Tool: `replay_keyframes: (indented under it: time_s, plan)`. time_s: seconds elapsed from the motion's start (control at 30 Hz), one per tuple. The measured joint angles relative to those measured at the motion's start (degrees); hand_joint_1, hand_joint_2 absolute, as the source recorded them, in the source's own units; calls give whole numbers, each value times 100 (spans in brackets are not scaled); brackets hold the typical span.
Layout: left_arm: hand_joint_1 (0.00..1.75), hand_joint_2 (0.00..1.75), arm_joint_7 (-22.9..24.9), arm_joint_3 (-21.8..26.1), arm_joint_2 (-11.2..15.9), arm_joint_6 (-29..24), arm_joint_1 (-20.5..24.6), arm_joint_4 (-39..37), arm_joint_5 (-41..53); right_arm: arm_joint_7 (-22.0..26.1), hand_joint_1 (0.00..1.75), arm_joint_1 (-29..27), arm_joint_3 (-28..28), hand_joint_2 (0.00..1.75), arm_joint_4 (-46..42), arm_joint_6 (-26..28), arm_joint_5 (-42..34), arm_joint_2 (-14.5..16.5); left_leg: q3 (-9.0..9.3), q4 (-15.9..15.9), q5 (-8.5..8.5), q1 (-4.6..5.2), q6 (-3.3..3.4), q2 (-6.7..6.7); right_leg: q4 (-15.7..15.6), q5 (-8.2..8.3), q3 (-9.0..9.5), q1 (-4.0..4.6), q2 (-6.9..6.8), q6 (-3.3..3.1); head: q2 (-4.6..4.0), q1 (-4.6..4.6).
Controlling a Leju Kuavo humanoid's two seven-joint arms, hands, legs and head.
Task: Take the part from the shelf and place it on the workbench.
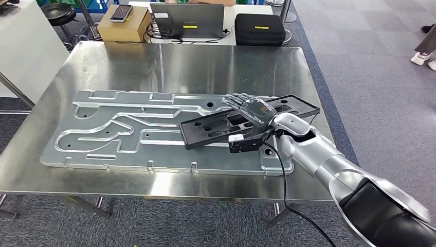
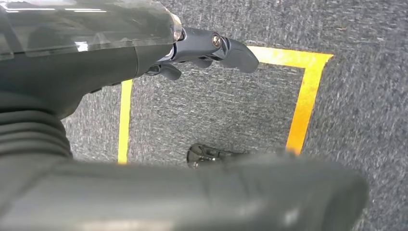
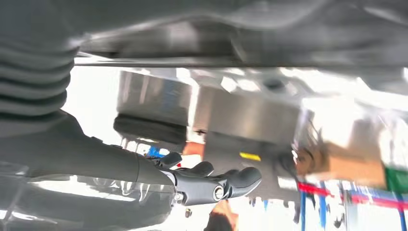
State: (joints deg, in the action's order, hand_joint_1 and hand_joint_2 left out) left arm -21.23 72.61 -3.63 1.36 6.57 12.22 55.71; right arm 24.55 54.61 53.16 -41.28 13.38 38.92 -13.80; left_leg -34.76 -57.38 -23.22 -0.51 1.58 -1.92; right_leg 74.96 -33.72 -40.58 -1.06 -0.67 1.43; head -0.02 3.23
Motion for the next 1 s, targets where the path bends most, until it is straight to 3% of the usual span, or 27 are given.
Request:
replay_keyframes:
  time_s: [0.03,0.07,0.13,0.17,0.23,0.33,0.4,0.47,0.5,0.53,0.6,0.67,0.7,0.83,0.9,0.97,1.0]
  plan:
    - [0,0,-2,0,-4,0,-2,0,-2,39,0,-14,-95,0,-98,-20,-159,13,2,-10,-8,0,-5,-14,-57,112,14,-5,0,-3,0,0]
    - [0,0,-3,0,-11,0,-2,0,-4,69,0,-21,-195,0,-207,-41,-291,22,7,-25,-21,0,-14,-27,-332,315,129,-10,-3,-14,0,0]
    - [0,0,-4,0,-28,0,-2,-1,-10,114,0,-13,-375,0,-401,-82,-456,51,-3,-70,-57,13,-52,-43,-1120,699,465,6,-61,-59,0,-1]
    - [0,0,-5,0,-34,0,-5,-1,-13,130,0,-8,-440,0,-472,-104,-505,73,-24,-91,-68,21,-77,-44,-1395,776,580,24,-88,-83,0,-1]
    - [0,0,-6,0,-39,-1,-17,-2,-17,211,0,-34,-546,0,-596,-201,-701,109,-63,-103,-71,36,-136,-38,-1577,760,639,63,-111,-119,0,-1]
    - [0,0,-17,0,-40,3,-26,-2,-43,487,0,-121,-824,0,-892,-523,-1554,111,-106,-203,-164,29,-231,1,-1636,776,653,26,-105,-196,0,1]
    - [0,0,-23,0,-39,8,-26,-2,-62,613,0,-166,-1105,0,-1191,-778,-2337,89,-323,-716,-481,14,-297,67,-1661,783,669,14,-123,-248,0,1]
    - [0,0,-23,4,-36,9,-39,-2,-98,678,0,-262,-1412,0,-1518,-1092,-3206,58,-669,-1478,-821,-1,-343,103,-1658,774,675,23,-120,-269,0,0]
    - [0,0,-23,9,-36,9,-52,-2,-128,717,0,-345,-1567,0,-1685,-1247,-3636,49,-778,-1705,-869,-8,-356,109,-1655,768,681,26,-112,-270,0,0]
    - [0,0,-23,15,-36,9,-67,-2,-162,767,0,-449,-1738,0,-1876,-1356,-4025,45,-786,-1716,-804,-14,-361,113,-1652,760,692,26,-100,-265,0,0]
    - [0,0,-30,33,-35,17,-98,-2,-238,881,0,-688,-2115,0,-2331,-1334,-4484,44,-493,-1100,-415,-27,-350,111,-1645,731,729,22,-65,-238,0,0]
    - [0,0,-60,72,-34,49,-119,-2,-338,1018,0,-976,-2532,0,-2908,-947,-4412,44,-127,-388,-154,-23,-302,73,-1634,697,752,34,-33,-189,0,0]
    - [0,0,-83,108,-33,73,-130,-2,-394,1091,0,-1165,-2734,0,-3233,-655,-4190,44,-32,-206,-121,-18,-271,58,-1634,689,756,41,-22,-164,0,0]
    - [0,0,-164,250,-33,136,-176,0,-550,1307,0,-2185,-3537,0,-4630,282,-3242,86,38,-81,-136,-24,-112,82,-1599,622,761,37,4,-51,0,1]
    - [0,0,-183,298,-32,150,-183,0,-573,1345,0,-2562,-3864,0,-5132,372,-3116,187,72,-29,-125,-33,-41,127,-1150,350,550,29,25,-17,0,0]
    - [0,0,-192,330,-31,157,-186,0,-589,1385,0,-2869,-4138,0,-5488,471,-2977,305,77,-31,-124,-15,-8,180,-388,6,158,30,43,2,0,0]
    - [0,0,-199,345,-31,157,-188,0,-606,1415,0,-3055,-4253,0,-5647,552,-2856,355,76,-36,-123,-8,-1,198,-117,-68,16,29,45,8,0,0]
